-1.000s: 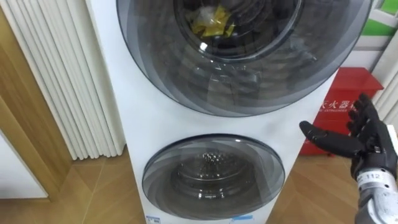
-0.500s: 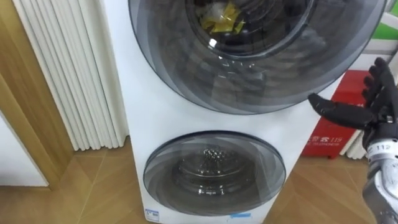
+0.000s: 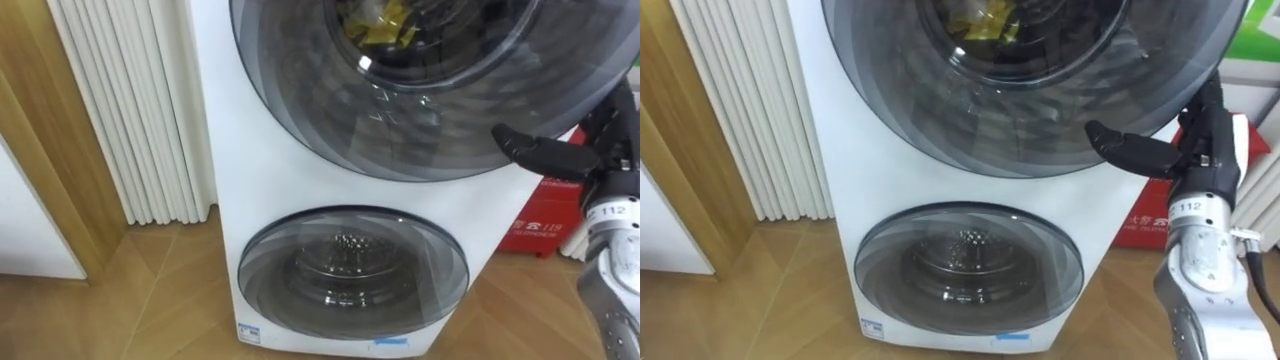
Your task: Pick clothes from washing machine
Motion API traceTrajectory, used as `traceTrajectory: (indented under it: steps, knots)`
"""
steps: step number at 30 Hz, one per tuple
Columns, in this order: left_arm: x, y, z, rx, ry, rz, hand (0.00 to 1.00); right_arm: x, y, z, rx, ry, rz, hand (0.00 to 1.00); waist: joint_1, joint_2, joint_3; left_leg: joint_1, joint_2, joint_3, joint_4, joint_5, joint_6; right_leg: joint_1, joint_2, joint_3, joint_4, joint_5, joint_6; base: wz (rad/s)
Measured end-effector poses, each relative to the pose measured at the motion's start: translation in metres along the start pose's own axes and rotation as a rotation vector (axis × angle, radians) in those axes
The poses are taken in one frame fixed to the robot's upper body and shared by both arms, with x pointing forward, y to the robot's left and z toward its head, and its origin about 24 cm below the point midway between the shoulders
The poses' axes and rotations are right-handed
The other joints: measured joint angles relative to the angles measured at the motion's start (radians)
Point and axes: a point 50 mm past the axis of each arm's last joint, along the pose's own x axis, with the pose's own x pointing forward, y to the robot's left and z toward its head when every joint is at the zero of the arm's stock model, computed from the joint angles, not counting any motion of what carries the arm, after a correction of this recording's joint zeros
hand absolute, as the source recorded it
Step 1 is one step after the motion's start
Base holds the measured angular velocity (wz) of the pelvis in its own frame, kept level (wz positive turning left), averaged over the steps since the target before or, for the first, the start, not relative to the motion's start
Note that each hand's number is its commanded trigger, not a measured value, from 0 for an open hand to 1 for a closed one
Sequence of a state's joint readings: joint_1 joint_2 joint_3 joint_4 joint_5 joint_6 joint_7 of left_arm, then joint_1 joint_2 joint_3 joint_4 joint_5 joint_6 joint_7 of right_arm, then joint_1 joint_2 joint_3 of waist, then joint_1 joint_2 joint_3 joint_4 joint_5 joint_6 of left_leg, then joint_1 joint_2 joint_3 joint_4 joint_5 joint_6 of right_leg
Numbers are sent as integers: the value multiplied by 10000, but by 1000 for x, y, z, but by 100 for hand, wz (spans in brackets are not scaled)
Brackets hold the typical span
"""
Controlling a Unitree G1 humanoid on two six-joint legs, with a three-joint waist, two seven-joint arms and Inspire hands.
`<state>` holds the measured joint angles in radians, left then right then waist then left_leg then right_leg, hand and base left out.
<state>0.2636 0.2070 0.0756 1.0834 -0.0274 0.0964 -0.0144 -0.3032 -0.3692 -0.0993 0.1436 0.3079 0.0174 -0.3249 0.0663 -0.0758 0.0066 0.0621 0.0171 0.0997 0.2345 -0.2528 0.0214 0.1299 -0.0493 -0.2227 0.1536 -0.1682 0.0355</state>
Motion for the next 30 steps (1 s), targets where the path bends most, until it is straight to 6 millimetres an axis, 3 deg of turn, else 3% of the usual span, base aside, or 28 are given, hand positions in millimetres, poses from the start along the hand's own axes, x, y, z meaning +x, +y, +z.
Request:
traceTrajectory:
  steps: [9,23,27,30]
  knots:
    - [0,2,1,979,-3,-219,0,9,-6,10,-400,-169,-23,0,145,-113,35,0,3,-149,17,2,-3,-26,23,6,-5,0,0,-1]
    - [0,3,-1,1119,109,-429,0,9,-4,17,-531,-438,485,0,175,-22,-1,-203,28,-215,62,10,-19,-259,59,42,2,1,-2,-3]
    - [-1,4,-1,1137,59,-399,0,-2,-2,20,-635,-712,781,0,155,141,-88,-133,25,-215,-19,30,-50,-224,60,35,-2,1,-2,-1]
    - [0,4,0,1176,-3,-373,0,-14,-2,20,-899,-868,1042,0,116,152,-75,-23,59,-215,-78,36,-61,-168,101,42,-14,1,-2,-9]
